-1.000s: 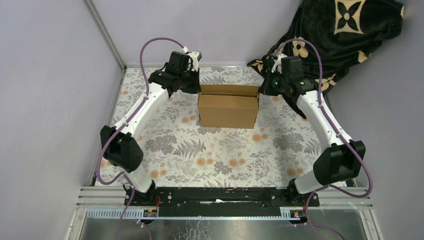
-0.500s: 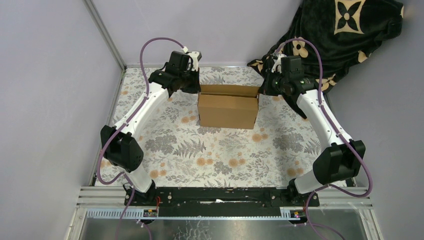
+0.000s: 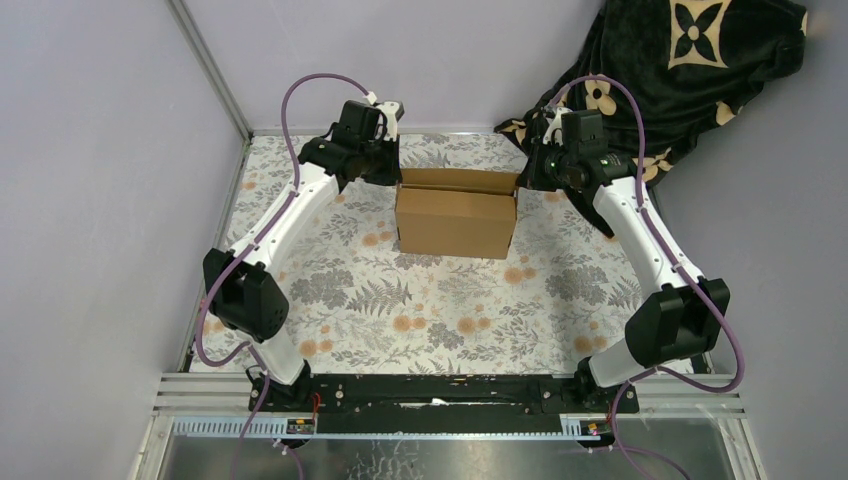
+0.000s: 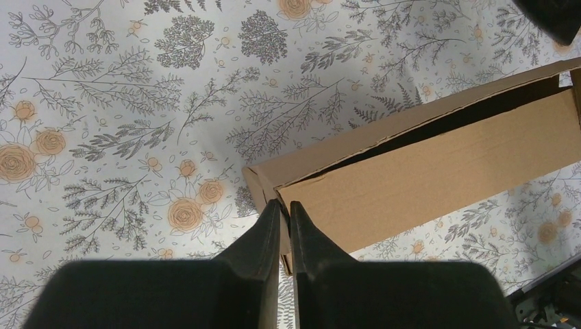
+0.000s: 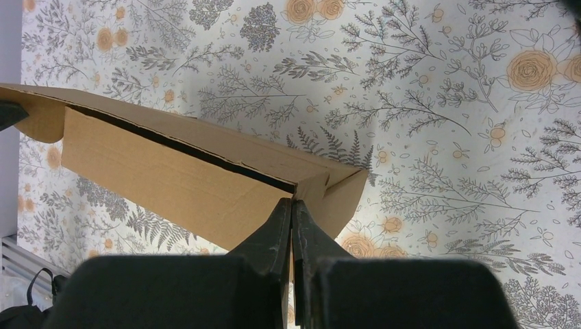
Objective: Fold the paper box
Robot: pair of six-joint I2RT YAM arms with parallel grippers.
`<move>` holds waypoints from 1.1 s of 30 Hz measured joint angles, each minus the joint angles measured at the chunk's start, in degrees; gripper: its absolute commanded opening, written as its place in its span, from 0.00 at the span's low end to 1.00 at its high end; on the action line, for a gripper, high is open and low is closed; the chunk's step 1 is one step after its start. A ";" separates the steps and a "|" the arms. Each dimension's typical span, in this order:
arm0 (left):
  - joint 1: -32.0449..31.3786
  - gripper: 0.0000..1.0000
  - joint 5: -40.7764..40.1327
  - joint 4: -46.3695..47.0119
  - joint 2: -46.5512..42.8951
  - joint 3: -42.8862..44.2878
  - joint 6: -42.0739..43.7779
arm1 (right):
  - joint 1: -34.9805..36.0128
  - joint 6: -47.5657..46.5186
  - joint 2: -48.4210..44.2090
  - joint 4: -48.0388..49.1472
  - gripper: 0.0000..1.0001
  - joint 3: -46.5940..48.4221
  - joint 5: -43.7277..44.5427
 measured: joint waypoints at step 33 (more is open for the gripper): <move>0.00 0.12 -0.35 -2.67 1.70 2.91 0.02 | -0.11 1.22 1.88 -1.29 0.00 2.67 -0.09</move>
